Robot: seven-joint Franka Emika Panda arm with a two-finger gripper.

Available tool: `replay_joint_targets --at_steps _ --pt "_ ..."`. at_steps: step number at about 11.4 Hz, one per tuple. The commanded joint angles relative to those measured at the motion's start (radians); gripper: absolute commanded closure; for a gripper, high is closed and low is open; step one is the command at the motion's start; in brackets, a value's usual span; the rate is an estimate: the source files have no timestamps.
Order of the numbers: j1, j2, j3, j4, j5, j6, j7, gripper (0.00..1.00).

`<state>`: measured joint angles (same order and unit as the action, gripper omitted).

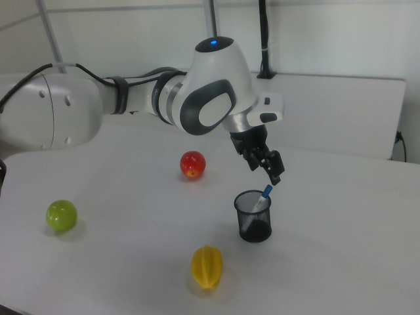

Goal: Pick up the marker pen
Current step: 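Move the open gripper over the black mesh pen cup, then lower the gripper and close it on the blue-capped marker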

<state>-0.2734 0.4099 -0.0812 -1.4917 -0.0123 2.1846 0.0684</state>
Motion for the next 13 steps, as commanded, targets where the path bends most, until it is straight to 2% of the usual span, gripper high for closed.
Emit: replay_joint_targets --at_steps 1,3,5,13 --pt "0.007 0.027 -0.005 0.013 -0.032 0.018 0.022 0.19" --pt "0.008 0.046 -0.005 0.013 -0.040 0.029 0.024 0.21" --pt "0.020 0.058 -0.005 0.013 -0.043 0.053 0.024 0.28" --pt "0.025 0.070 -0.005 0.013 -0.052 0.057 0.024 0.37"
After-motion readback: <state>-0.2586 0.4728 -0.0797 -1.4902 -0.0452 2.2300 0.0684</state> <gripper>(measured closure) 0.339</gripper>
